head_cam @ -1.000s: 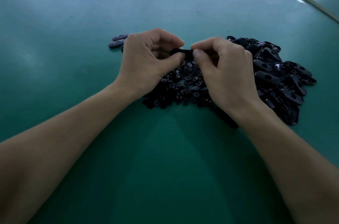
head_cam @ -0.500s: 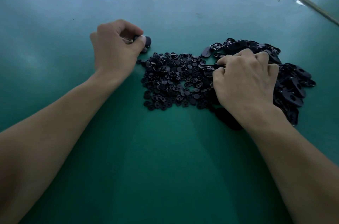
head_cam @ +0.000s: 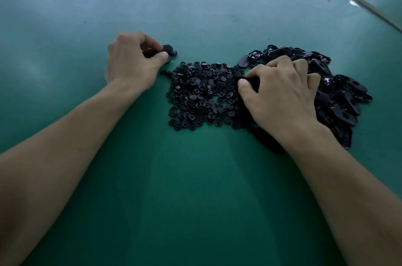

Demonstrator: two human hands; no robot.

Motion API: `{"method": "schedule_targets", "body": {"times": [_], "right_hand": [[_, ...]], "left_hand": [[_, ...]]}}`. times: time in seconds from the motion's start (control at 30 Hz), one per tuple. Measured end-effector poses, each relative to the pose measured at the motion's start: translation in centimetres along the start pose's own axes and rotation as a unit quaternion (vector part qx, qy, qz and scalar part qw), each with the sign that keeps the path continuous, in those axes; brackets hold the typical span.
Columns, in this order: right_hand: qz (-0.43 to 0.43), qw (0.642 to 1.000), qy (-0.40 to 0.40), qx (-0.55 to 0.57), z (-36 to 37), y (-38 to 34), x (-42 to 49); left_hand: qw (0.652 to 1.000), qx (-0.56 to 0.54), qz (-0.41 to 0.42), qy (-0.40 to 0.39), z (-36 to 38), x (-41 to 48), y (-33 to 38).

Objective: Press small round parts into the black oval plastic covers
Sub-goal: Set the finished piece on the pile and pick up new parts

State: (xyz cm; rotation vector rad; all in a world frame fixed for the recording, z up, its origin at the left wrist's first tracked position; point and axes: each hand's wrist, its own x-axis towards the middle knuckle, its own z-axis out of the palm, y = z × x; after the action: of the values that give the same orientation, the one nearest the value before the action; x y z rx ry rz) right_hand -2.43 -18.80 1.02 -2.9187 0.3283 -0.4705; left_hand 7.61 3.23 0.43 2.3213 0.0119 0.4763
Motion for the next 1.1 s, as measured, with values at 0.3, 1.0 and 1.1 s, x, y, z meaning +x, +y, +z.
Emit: {"method": "schedule_targets", "body": {"times": [0.3,1.0,1.1], "right_hand": [[-0.017,0.995,0.074,0.063,0.1,-0.1,-0.3],[-0.144,0.931,0.078,0.327,-0.1,-1.5,-0.7],[-0.119,0.938,0.067,0.319,0.1,-1.5,-0.6]], "left_hand": [[0.992,-0.042,0.117,0.006,0.5,-1.7,1.7],[0.929,-0.243,0.234,-0.153,1.7,-3.9,3.2],[0.932,-0.241,0.221,-0.155,1.7,-3.8,3.2]]}}
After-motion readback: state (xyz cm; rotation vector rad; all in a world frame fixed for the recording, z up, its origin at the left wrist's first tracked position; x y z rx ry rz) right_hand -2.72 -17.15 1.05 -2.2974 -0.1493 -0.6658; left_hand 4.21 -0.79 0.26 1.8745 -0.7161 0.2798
